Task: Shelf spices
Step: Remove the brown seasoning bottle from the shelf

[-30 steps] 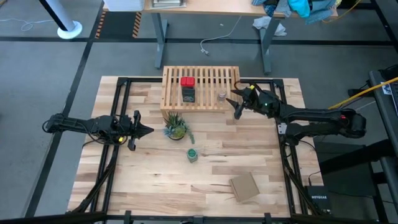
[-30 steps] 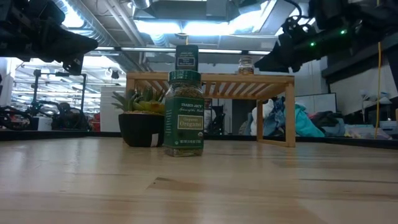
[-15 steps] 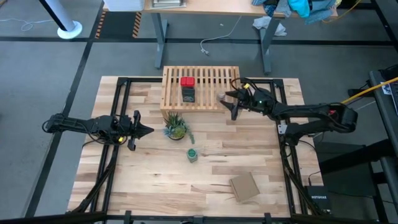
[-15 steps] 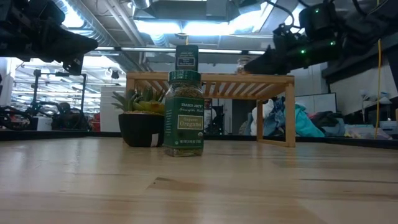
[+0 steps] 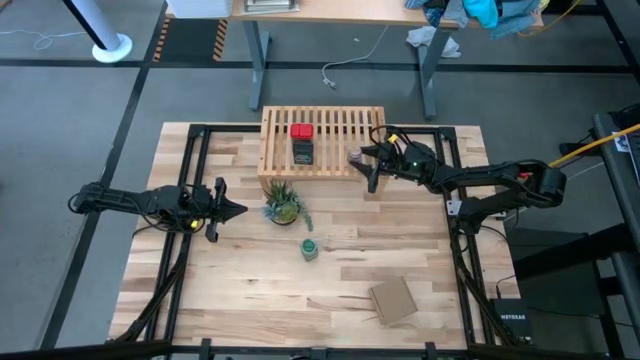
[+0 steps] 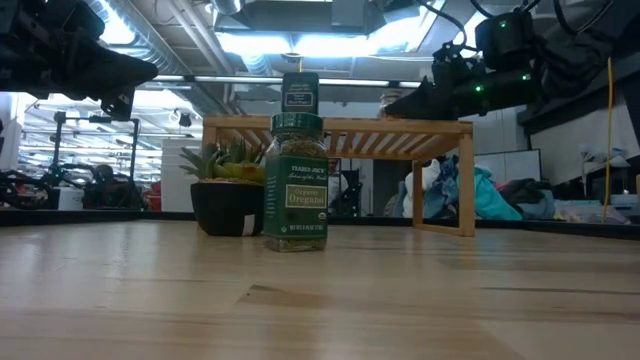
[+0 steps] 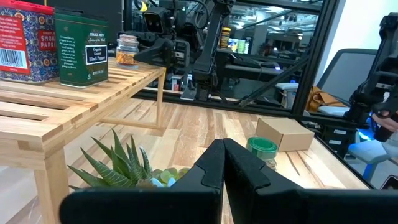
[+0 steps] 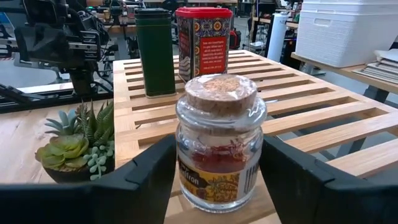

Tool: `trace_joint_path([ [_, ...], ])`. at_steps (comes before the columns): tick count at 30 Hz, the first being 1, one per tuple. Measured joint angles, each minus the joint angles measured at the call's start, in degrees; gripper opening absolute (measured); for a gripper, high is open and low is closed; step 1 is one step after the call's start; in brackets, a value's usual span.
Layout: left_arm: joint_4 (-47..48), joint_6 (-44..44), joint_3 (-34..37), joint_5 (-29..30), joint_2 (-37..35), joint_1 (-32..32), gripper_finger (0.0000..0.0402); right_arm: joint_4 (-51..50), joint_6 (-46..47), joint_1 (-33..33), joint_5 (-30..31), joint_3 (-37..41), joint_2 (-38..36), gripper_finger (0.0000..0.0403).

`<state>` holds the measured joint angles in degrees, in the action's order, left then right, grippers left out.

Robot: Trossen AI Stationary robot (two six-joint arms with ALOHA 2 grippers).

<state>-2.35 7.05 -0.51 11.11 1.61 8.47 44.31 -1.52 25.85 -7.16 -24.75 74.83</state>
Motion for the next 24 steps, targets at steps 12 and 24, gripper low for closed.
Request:
trace_joint_path([
  [12, 0.0, 0.0, 0.0, 0.0, 0.0, 0.0, 0.0000, 0.2, 0.0, 0.0, 0.0, 0.0, 0.0, 0.0190],
  [24, 0.0, 0.0, 0.0, 0.0, 0.0, 0.0, 0.0000, 3.1, 1.5, 0.0, -4.7, -1.5, -1.8, 0.0190],
])
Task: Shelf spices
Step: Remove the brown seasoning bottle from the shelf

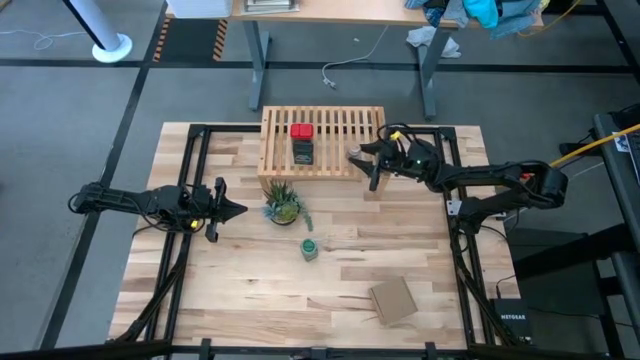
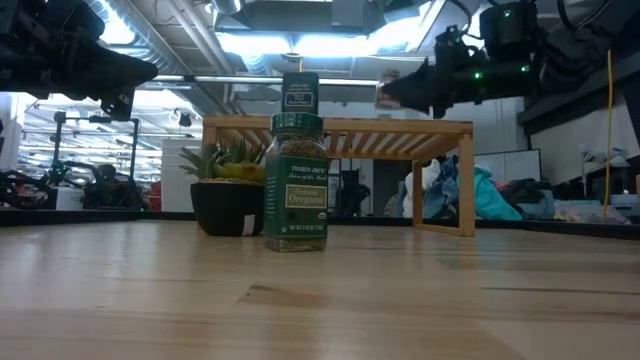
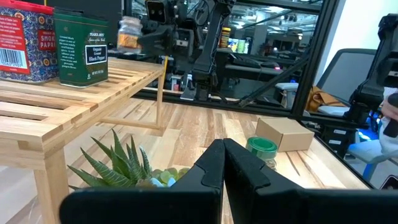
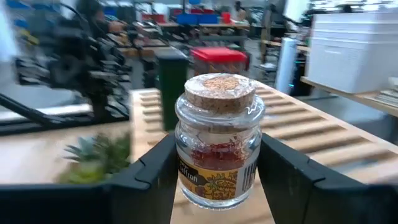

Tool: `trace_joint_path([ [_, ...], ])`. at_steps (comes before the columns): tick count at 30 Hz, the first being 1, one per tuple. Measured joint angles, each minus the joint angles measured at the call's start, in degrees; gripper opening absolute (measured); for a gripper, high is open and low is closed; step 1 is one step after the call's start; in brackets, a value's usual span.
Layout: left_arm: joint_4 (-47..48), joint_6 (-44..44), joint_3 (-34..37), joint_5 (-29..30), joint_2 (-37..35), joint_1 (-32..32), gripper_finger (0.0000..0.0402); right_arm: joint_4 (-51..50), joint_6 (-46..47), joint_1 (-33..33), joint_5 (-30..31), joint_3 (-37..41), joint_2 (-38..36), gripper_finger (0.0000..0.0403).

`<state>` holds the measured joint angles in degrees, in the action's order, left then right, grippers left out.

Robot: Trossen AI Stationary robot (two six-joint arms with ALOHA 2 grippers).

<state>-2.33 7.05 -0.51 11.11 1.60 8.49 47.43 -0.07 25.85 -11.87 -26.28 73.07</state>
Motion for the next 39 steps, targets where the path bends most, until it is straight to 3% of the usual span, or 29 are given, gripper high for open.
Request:
trace_joint_path([
  [7, 0.0, 0.0, 0.0, 0.0, 0.0, 0.0, 0.0000, -3.5, 0.1, -3.6, -1.7, -0.1, -7.0, 0.0190],
  [11, 0.0, 0.0, 0.0, 0.0, 0.0, 0.0, 0.0000, -8.1, -1.3, -7.7, 0.8, -0.1, -13.5, 0.0190],
  [22, 0.0, 0.0, 0.0, 0.0, 0.0, 0.0, 0.0000, -25.9, -3.4, -22.3, 15.7, -0.1, -28.5, 0.0190],
  [33, 0.0, 0.1, 0.0, 0.0, 0.0, 0.0, 0.0000, -29.1, -3.4, -38.9, 31.1, -0.1, -29.7, 0.0190],
  [39, -1.6, 6.2, 0.0, 0.0, 0.0, 0.0, 0.0000, -32.0, 0.1, -47.9, 41.7, -0.1, -29.7, 0.0190],
])
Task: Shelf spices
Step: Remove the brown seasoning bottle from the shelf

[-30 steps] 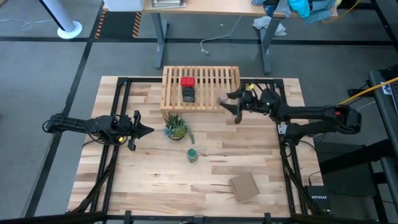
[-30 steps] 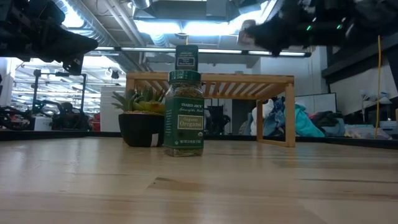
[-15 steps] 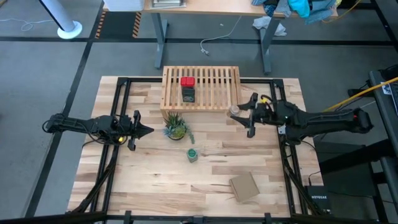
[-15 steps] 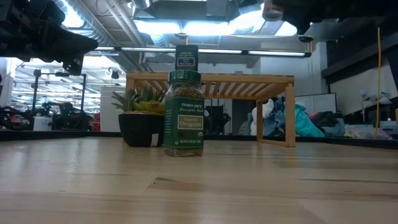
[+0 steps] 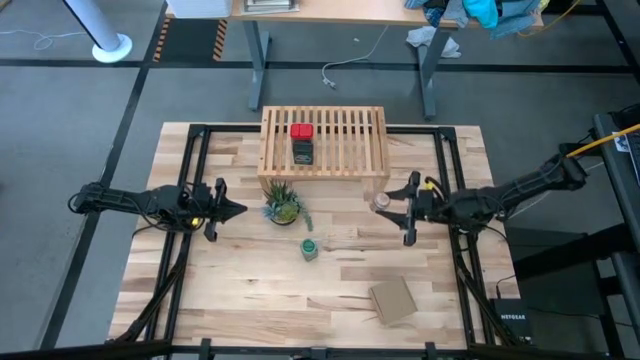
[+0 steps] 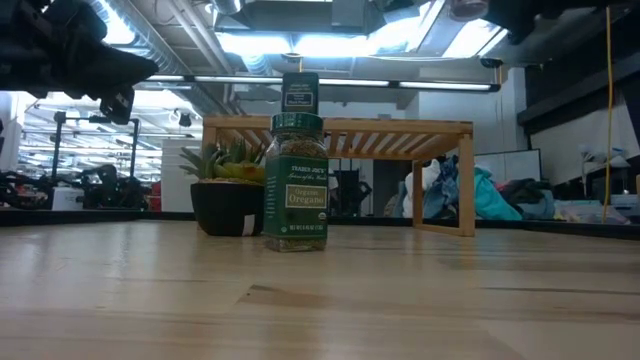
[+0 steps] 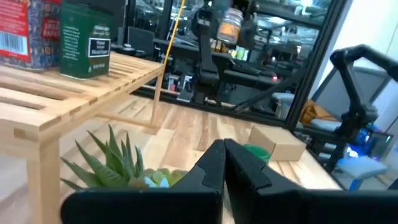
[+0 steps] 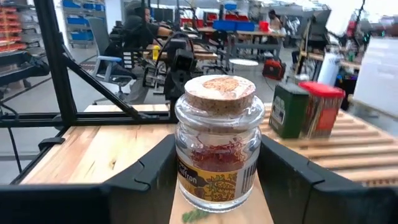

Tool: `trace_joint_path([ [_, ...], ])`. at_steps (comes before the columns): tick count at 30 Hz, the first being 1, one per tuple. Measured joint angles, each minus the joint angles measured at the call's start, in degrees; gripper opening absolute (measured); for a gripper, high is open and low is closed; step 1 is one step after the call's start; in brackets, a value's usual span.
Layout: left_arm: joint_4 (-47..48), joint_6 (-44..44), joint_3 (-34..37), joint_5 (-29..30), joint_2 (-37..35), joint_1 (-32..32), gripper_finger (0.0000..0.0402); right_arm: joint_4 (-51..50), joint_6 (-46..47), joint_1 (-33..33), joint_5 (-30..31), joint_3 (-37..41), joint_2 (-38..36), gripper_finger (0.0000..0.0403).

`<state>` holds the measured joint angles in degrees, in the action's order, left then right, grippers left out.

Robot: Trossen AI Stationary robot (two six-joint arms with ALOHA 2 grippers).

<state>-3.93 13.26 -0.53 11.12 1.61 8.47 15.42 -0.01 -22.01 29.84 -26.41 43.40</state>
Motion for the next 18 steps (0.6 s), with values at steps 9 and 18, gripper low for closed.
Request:
trace_joint_path([
  [9, 0.8, 3.5, 0.0, 0.0, 0.0, 0.0, 0.0000, -3.5, 9.2, -9.1, 10.3, 0.0, 4.5, 0.0190],
  [18, 1.6, 5.5, 0.0, 0.0, 0.0, 0.0, 0.0000, 6.9, 14.5, -9.9, 10.1, 0.0, 23.0, 0.0190],
])
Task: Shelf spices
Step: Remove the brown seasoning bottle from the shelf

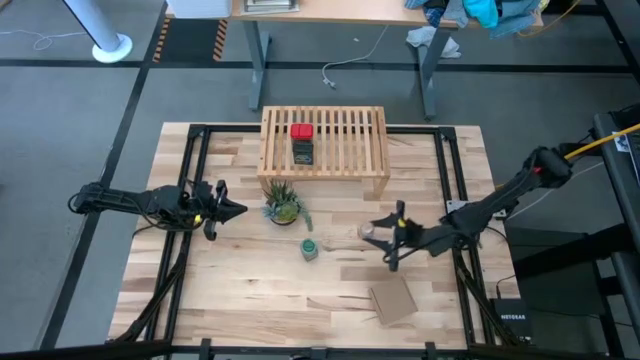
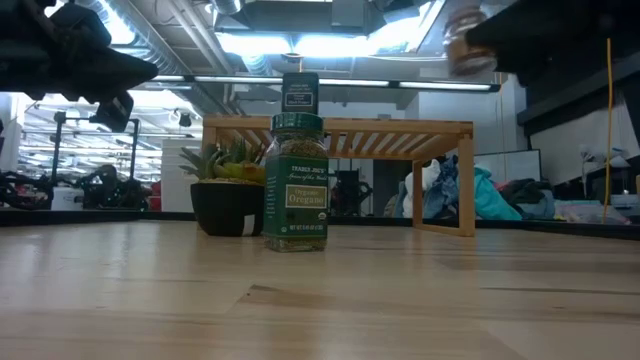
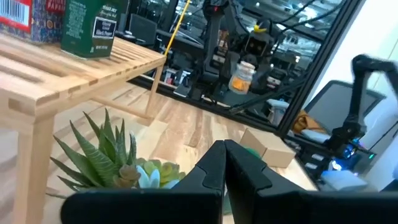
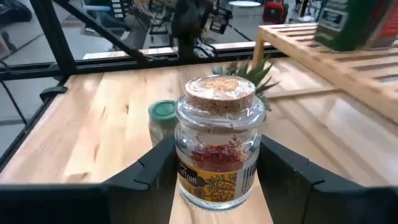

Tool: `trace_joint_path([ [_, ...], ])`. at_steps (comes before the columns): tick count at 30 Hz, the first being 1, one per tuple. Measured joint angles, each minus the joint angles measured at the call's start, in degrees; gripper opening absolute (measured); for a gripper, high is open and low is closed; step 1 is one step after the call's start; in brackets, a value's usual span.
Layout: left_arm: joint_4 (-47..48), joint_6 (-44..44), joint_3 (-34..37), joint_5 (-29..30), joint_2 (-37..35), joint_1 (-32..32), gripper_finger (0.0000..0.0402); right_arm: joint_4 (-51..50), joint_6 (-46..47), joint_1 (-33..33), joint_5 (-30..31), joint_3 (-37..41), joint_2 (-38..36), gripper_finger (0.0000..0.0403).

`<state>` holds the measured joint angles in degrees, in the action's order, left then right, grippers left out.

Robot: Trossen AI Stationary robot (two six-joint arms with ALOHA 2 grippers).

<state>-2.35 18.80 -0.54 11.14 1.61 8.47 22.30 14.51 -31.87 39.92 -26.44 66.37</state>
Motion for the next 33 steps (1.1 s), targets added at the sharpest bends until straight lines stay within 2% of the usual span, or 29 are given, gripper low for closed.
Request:
trace_joint_path([
  [10, 0.0, -2.7, 0.0, 0.0, 0.0, 0.0, 0.0000, 25.9, 0.7, 0.1, -2.7, 0.0, 21.7, 0.0190],
  [16, 0.0, -2.4, 0.0, -0.2, 0.0, 0.0, 0.0000, 39.1, 1.9, 3.0, -8.5, 0.0, 32.2, 0.0190],
  [27, 0.1, -2.3, 0.0, -0.4, 0.0, 0.0, 0.0000, 42.9, 1.8, 10.2, -19.0, -6.2, 45.8, 0.0190],
  [33, 0.1, -2.3, 0.0, -0.4, 0.0, 0.0, 0.0000, 42.8, 1.7, 11.8, -21.2, -7.9, 49.6, 0.0190],
])
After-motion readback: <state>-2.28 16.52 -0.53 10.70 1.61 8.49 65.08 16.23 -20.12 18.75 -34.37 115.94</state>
